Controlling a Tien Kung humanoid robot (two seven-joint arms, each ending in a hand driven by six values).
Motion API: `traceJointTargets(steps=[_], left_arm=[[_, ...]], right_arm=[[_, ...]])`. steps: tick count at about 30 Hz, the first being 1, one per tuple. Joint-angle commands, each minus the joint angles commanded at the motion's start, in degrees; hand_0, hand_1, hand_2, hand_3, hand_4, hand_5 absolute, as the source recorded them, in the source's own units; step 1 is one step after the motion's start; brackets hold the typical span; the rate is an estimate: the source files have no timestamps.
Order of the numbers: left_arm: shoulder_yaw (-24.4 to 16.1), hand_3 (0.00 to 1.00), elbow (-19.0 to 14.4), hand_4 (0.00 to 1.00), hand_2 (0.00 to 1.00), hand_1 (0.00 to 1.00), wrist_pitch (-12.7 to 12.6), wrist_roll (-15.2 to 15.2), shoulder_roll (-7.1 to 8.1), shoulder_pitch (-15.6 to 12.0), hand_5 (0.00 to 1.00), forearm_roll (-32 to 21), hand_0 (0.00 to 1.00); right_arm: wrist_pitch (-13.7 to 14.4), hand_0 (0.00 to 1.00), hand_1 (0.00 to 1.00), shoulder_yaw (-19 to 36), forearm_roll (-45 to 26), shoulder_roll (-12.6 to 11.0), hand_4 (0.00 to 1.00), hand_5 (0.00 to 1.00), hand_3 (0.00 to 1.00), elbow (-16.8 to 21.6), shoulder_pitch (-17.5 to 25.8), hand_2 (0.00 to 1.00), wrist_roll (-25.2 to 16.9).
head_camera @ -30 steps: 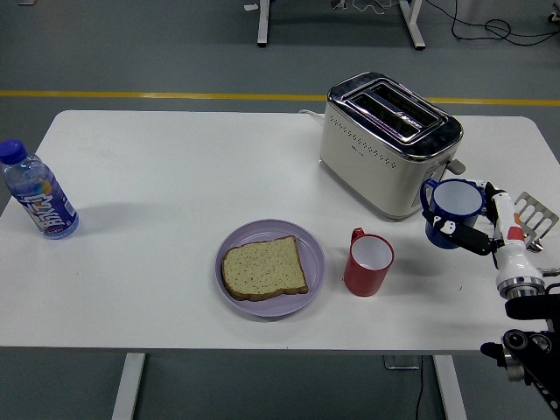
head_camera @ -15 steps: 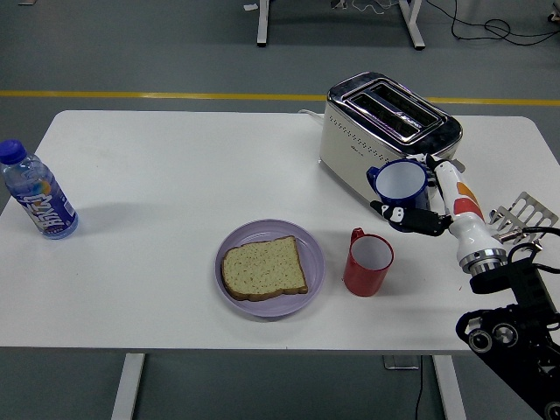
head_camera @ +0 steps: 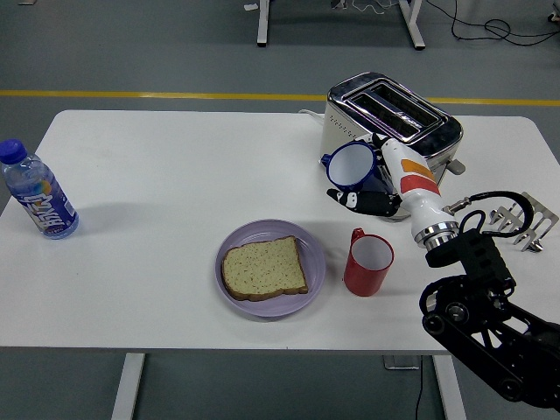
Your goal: Pick up the cup,pour liquid into bread,place the cup on the desk
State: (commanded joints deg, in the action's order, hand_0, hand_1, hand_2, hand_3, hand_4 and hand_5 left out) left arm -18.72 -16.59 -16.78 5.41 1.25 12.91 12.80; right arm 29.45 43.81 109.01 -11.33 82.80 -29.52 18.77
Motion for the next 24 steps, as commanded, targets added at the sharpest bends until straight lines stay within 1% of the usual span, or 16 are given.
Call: traceJointTargets(steps=[4, 8, 16, 19, 24], left_arm=[[0.03, 0.547, -0.01, 0.254, 0.694, 0.688, -0.03, -0.01, 0.01, -0.06, 0.998, -0.05, 0.682], [0.12, 0.546, -0.01, 0.254, 0.694, 0.687, -0.07, -0.09, 0.03, -0.05, 0.998, -0.25, 0.682], [-0.02, 0.546, 0.01, 0.255, 0.694, 0.687, -0.08, 0.03, 0.03, -0.13, 0.998, -0.04, 0.683], [-0.12, 0.546, 0.01, 0.255, 0.694, 0.687, -0.08, 0.12, 0.01, -0.19, 0.998, 0.13, 0.683], [-0.39, 0.545, 0.03, 0.255, 0.695, 0.687, -0.09, 0.29, -0.05, -0.37, 0.998, 0.52, 0.683]], right_arm=[[-1.16, 0.291, 0.227, -1.8, 5.75, 0.56, 0.82, 0.12, 0.386, -1.53, -2.4, 0.396, 2.6], [-3.12, 0.289, 0.226, -3.39, 10.49, 0.67, 0.819, 0.118, 0.384, -2.41, -4.51, 0.394, 4.6], [-5.77, 0.289, 0.225, -6.99, 18.16, 0.52, 0.817, 0.115, 0.385, -3.23, -7.21, 0.394, 6.7], [-6.49, 0.289, 0.225, -8.37, 20.74, 0.41, 0.817, 0.115, 0.385, -3.47, -7.85, 0.394, 7.12], [-7.49, 0.288, 0.226, -10.31, 20.99, 0.14, 0.815, 0.115, 0.385, -3.9, -8.54, 0.393, 7.76]])
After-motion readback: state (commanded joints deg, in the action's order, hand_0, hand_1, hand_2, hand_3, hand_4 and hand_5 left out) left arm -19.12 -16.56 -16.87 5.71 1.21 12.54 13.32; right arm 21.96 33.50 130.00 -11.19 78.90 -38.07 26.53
